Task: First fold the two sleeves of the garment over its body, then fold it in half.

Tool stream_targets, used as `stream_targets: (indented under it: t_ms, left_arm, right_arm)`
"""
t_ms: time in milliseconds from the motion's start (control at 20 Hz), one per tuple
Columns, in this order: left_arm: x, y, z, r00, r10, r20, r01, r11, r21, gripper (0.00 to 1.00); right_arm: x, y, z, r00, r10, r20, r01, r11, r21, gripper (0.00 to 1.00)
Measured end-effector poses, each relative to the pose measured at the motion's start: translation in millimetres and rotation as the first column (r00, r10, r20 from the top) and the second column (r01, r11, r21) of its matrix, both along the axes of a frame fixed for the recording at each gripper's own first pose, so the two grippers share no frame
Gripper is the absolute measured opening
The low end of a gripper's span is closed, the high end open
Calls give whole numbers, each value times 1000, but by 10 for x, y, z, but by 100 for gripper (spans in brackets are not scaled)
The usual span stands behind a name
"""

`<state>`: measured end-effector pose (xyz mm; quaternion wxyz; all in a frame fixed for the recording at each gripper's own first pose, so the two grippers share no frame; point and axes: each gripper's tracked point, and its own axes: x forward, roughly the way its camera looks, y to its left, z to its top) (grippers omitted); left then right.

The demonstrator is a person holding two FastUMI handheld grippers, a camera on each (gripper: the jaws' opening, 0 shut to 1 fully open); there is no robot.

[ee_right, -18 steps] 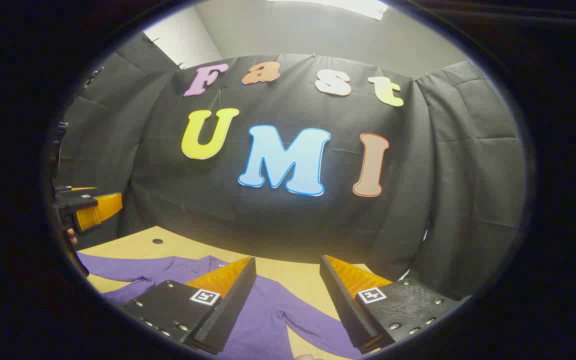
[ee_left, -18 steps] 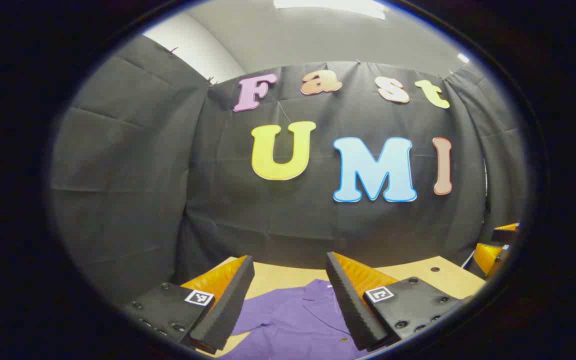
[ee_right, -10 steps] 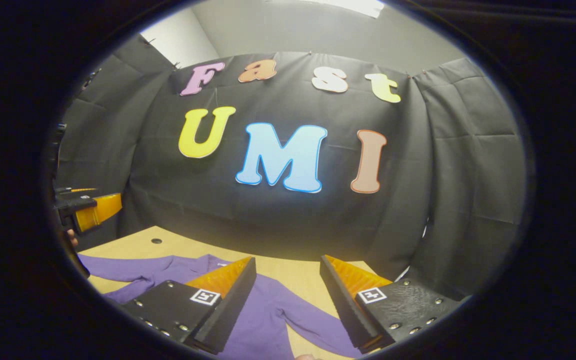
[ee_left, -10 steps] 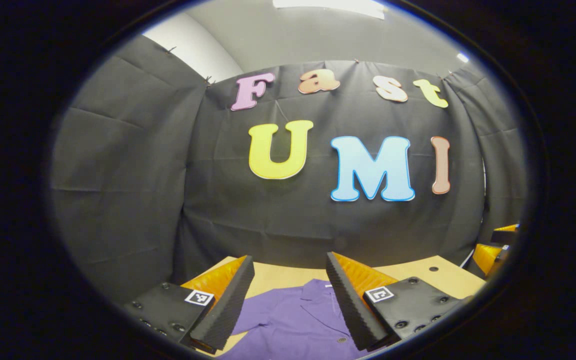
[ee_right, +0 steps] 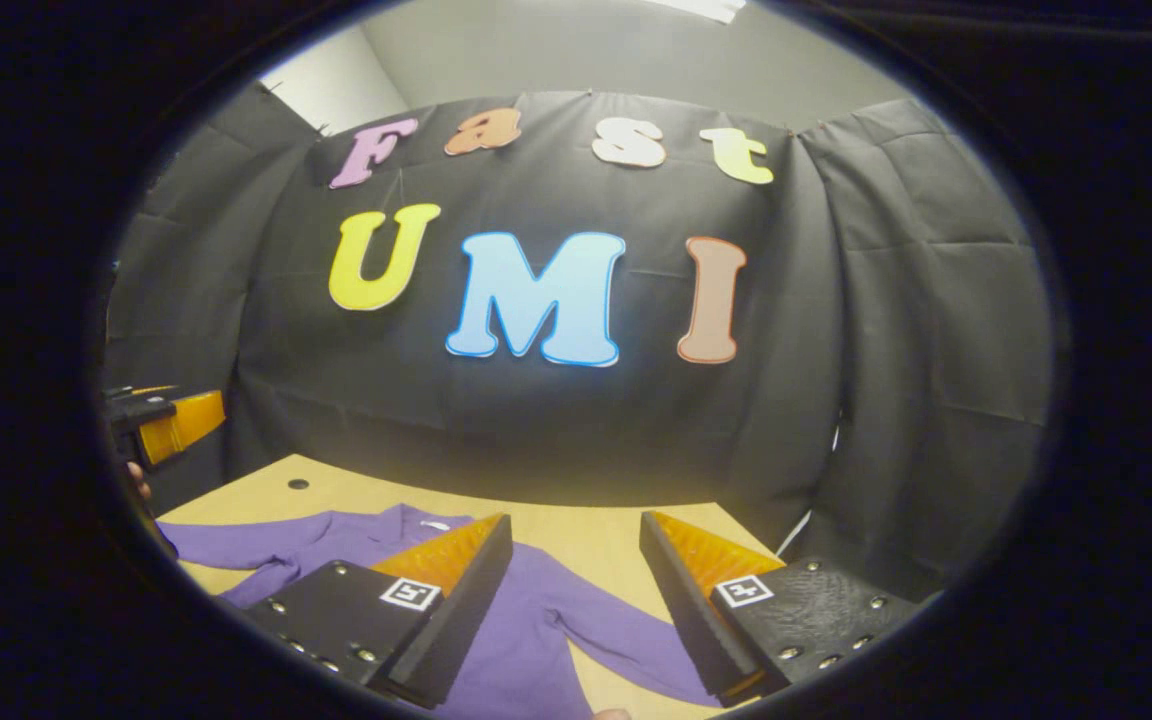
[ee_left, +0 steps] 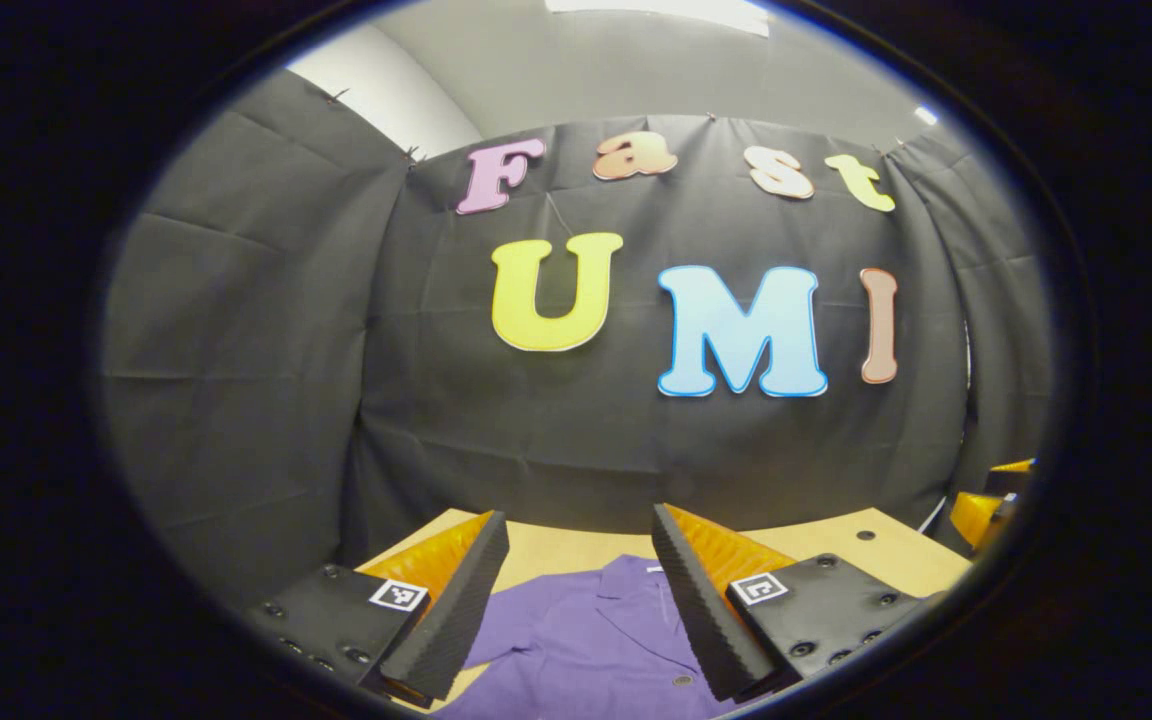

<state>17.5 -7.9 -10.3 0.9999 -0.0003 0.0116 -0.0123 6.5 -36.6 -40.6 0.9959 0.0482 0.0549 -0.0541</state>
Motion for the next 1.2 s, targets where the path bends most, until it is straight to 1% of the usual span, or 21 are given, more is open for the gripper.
stream_targets:
  t_ms: [150,250,350,450,500,650,800,950,1050,1100,1200]
  left_arm:
    - [25,-5,-44,1000,-7,-12,7,1000,3,96]
    - [36,0,-72,1000,-7,-21,7,1000,5,96]
    - [23,22,-96,1000,-3,-26,3,1000,10,96]
    - [16,33,-125,999,0,-34,1,1000,16,96]
    - [17,42,-134,999,2,-37,-1,1000,19,96]
    - [11,52,-119,999,9,-34,-8,1000,29,96]
    - [10,72,-135,999,16,-35,-15,999,28,96]
    - [28,89,-180,999,22,-46,-21,1000,22,96]
    - [32,72,-198,998,21,-52,-20,1000,23,96]
    - [39,58,-202,998,21,-54,-20,1000,24,96]
    - [31,57,-222,998,23,-57,-22,999,28,96]
  right_arm:
    - [-42,-358,-410,990,-91,-112,98,993,59,85]
    - [-101,-644,-674,970,-159,-185,177,981,83,85]
    - [-171,-914,-924,942,-224,-252,252,964,86,85]
    - [-253,-1150,-1196,903,-280,-326,323,942,86,85]
    - [-287,-1226,-1321,884,-295,-363,349,933,90,85]
    - [-373,-1369,-1751,824,-310,-474,412,903,125,85]
    - [-421,-1412,-1999,783,-312,-538,451,880,147,86]
    - [-518,-1464,-2336,735,-308,-604,474,871,133,86]
    - [-580,-1506,-2537,693,-307,-653,489,865,112,87]
    - [-602,-1538,-2629,672,-308,-673,498,861,103,86]
    - [-636,-1552,-2797,637,-295,-712,517,849,111,86]
